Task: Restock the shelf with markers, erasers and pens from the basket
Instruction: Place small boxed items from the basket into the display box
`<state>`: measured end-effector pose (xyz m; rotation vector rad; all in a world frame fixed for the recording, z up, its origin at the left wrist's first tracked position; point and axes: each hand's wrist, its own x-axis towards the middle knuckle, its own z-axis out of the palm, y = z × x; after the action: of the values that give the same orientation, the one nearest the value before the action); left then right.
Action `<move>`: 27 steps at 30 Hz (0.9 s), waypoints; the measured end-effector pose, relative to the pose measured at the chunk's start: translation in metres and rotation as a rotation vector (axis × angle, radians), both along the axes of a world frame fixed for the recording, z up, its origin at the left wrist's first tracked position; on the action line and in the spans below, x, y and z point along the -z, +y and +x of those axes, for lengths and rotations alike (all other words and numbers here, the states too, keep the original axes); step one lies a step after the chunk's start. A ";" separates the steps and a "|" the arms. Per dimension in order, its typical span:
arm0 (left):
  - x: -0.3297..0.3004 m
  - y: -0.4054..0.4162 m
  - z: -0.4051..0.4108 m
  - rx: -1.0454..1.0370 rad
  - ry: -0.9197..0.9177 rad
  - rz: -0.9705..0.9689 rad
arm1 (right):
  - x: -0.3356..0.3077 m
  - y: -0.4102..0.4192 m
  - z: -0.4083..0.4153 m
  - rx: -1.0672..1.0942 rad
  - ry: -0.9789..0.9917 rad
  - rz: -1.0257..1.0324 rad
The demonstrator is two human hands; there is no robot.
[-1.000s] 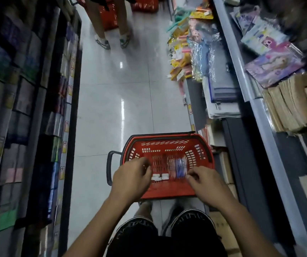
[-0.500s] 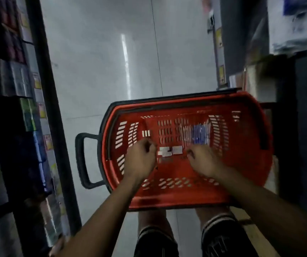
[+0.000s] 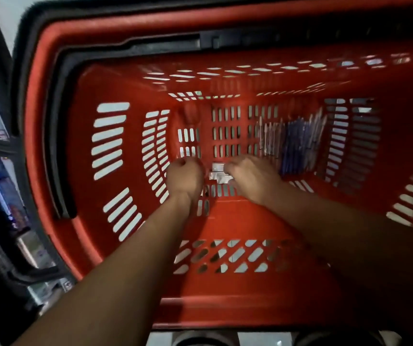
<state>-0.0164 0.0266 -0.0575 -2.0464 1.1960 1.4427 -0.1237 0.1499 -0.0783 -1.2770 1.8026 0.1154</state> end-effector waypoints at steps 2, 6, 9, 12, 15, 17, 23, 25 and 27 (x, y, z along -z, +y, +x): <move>0.000 -0.003 0.003 0.021 0.013 0.016 | 0.002 -0.003 0.001 0.006 0.004 0.010; -0.002 -0.004 0.007 -0.005 -0.012 0.059 | 0.001 -0.007 0.002 0.100 -0.039 0.052; -0.004 -0.004 0.004 0.058 0.010 0.065 | -0.005 -0.007 0.005 0.530 -0.156 0.087; -0.011 0.000 0.000 0.086 0.188 0.208 | -0.018 -0.014 0.014 0.991 -0.415 0.087; -0.014 0.005 -0.001 -0.082 0.270 0.300 | -0.024 -0.018 0.021 1.222 -0.575 0.071; -0.012 0.005 0.001 -0.079 0.210 0.204 | -0.019 -0.016 0.018 1.165 -0.467 0.045; 0.002 -0.001 0.006 -0.286 0.075 0.071 | 0.010 -0.004 0.010 0.560 -0.031 -0.176; -0.002 -0.002 0.003 -0.424 0.099 0.051 | 0.018 -0.008 0.015 0.394 0.039 -0.140; -0.002 -0.001 0.003 -0.451 0.099 0.063 | 0.024 -0.012 0.020 0.302 0.111 -0.072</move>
<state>-0.0131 0.0252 -0.0556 -2.3225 0.7337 1.7709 -0.1042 0.1377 -0.1025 -1.0493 2.0906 -0.0480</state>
